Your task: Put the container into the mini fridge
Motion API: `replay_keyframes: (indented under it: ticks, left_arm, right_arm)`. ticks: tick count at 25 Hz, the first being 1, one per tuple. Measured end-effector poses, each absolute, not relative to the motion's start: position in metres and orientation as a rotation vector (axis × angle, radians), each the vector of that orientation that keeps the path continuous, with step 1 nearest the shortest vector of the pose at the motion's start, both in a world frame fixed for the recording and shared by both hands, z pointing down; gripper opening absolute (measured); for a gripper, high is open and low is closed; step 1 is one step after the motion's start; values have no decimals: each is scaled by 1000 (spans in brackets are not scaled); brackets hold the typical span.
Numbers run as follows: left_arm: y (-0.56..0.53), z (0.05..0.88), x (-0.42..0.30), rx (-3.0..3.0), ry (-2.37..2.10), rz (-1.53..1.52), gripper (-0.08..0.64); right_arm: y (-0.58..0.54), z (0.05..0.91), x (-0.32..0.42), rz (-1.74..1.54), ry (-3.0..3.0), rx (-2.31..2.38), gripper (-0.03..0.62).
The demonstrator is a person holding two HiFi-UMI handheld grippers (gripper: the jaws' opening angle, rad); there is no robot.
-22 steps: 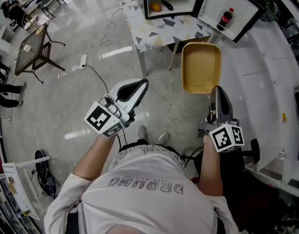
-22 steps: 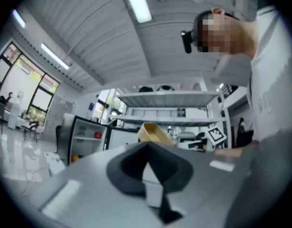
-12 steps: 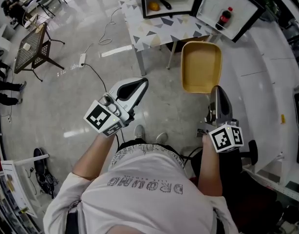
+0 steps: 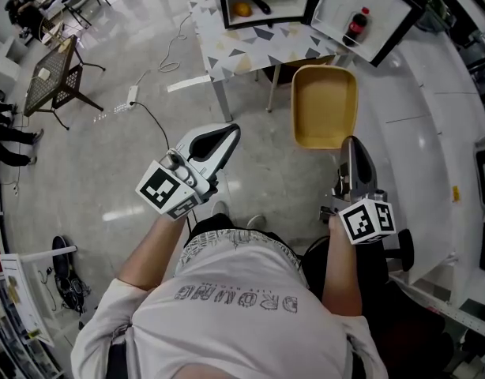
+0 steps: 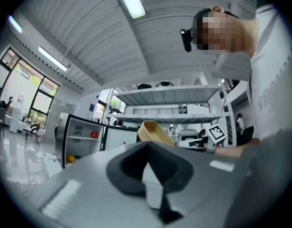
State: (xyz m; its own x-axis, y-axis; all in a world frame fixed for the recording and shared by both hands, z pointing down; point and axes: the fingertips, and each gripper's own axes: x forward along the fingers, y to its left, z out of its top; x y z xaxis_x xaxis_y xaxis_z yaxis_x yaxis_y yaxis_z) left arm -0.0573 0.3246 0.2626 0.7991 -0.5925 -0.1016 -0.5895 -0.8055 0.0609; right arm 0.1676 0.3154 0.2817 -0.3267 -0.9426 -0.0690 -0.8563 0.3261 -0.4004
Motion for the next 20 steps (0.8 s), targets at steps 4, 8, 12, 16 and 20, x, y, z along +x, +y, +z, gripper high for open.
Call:
replay_keyframes:
  ticks: [4,8,12,16,20]
  left_arm:
    - [323,263,-43,2959,-979,-181,5]
    - [314,264,-34,2965,-985,-175,5]
    - [305,268,-29,2962,-991,-178,5]
    - [289,272,-24,2963,-986,-188,5]
    - [268,277,-22,2967,-972,-201,5]
  right_arm:
    - [311,285,181,-431,2310,-1602,11]
    - [301,288,190,-436,2311,-1593,11]
    - [293,291,194,-437,2312,-1589,11]
    - [278,293,198,-423,2315,-1591,11]
    - [258,298,198,-427,2320,-1601,11]
